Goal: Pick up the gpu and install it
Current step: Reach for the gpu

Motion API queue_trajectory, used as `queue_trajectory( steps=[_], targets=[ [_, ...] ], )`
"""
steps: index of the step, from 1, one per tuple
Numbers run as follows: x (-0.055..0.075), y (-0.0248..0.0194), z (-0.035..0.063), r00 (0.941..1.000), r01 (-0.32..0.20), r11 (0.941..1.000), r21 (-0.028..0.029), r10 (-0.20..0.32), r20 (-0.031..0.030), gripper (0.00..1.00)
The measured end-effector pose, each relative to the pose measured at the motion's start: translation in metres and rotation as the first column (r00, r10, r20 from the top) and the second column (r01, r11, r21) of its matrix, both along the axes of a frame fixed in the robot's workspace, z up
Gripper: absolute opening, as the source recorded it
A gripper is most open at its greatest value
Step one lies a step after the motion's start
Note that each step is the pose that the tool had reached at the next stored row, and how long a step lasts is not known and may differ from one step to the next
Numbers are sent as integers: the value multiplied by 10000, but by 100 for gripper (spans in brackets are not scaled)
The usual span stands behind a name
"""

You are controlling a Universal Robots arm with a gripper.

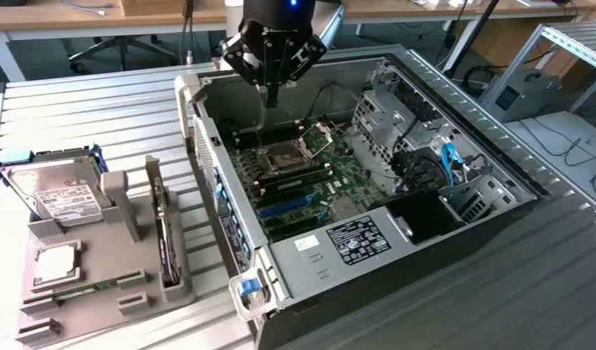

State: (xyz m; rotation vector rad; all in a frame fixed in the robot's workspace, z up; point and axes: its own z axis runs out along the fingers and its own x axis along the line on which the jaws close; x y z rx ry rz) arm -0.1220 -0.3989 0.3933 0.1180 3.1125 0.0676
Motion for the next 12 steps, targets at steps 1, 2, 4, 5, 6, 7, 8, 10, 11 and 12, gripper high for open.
queue_trajectory(
  steps=[1,2,4,5,6,7,8,10,11,12],
  targets=[
    [-9,0,0,10000,0,10000,0,0,0,11],
    [-29,0,0,10000,0,10000,-1,0,0,11],
    [-38,0,0,10000,-1,10000,0,1,0,11],
    [-41,0,0,10000,-1,10000,0,1,0,11],
    [-46,0,0,10000,0,10000,0,0,1,11],
    [-49,0,0,10000,0,10000,0,0,1,11],
    [-51,0,0,10000,0,10000,0,0,0,11],
    [-60,0,0,10000,0,10000,0,0,1,11],
    [-81,0,0,10000,0,10000,0,0,1,11],
    [-82,0,0,10000,0,10000,0,0,1,11]
  ],
)
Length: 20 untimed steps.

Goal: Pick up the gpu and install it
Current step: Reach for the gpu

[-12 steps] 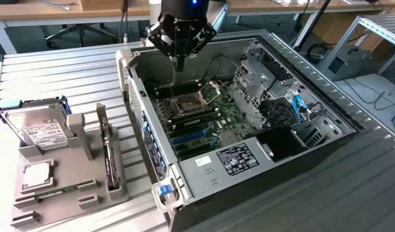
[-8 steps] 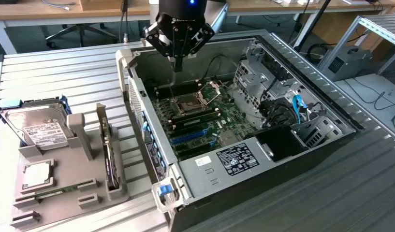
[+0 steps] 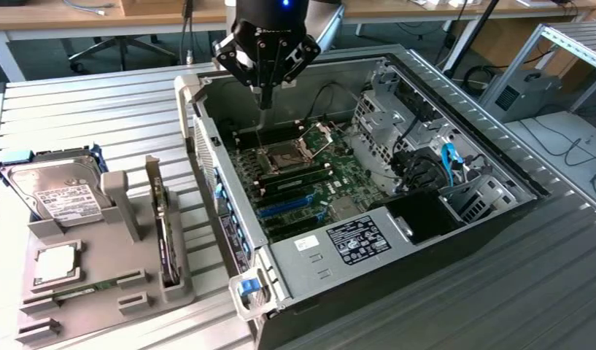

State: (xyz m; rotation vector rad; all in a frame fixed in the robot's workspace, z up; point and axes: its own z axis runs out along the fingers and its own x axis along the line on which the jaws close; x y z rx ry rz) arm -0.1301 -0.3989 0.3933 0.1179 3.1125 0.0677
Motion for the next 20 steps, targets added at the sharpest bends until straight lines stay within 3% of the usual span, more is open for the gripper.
queue_trajectory(
  steps=[20],
  targets=[
    [-59,0,0,10000,1,10000,-1,-1,0,11]
  ],
)
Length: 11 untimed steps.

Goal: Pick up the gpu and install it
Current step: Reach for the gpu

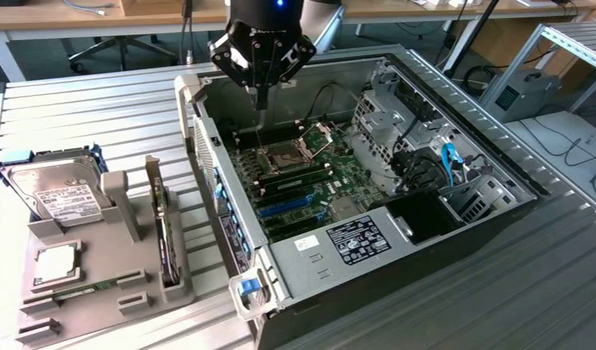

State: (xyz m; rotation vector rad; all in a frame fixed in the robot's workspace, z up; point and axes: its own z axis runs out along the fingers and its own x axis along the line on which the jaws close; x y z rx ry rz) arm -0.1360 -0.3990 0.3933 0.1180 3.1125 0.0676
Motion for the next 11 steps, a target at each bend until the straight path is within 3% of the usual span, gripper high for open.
queue_trajectory(
  steps=[11],
  targets=[
    [-58,0,0,10000,0,10000,0,0,0,11]
  ],
)
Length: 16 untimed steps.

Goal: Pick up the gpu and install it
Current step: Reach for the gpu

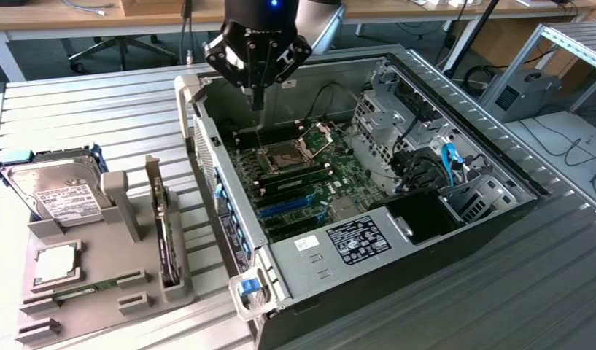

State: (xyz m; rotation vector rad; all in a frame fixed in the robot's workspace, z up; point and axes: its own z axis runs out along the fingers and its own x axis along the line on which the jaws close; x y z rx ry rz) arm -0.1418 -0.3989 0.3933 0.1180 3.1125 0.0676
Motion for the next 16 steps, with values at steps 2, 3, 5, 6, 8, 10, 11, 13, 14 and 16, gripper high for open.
queue_trajectory(
  steps=[2,3,5,6,8,10,11,13,14,16],
  targets=[
    [-8,0,0,10000,0,10000,0,0,0,11],
    [-14,0,0,10000,0,10000,1,0,0,11],
    [-22,0,0,10000,0,10000,0,0,0,11],
    [-25,0,0,10000,0,10000,0,0,0,11],
    [-33,0,0,10000,0,10000,1,0,0,11],
    [-41,0,0,10000,0,10000,1,0,0,11],
    [-44,0,0,10000,0,10000,1,0,0,11],
    [-52,0,0,10000,0,10000,1,0,0,11],
    [-55,0,0,10000,0,10000,1,0,0,11],
    [-62,0,0,10000,0,10000,0,0,0,11]
  ],
)
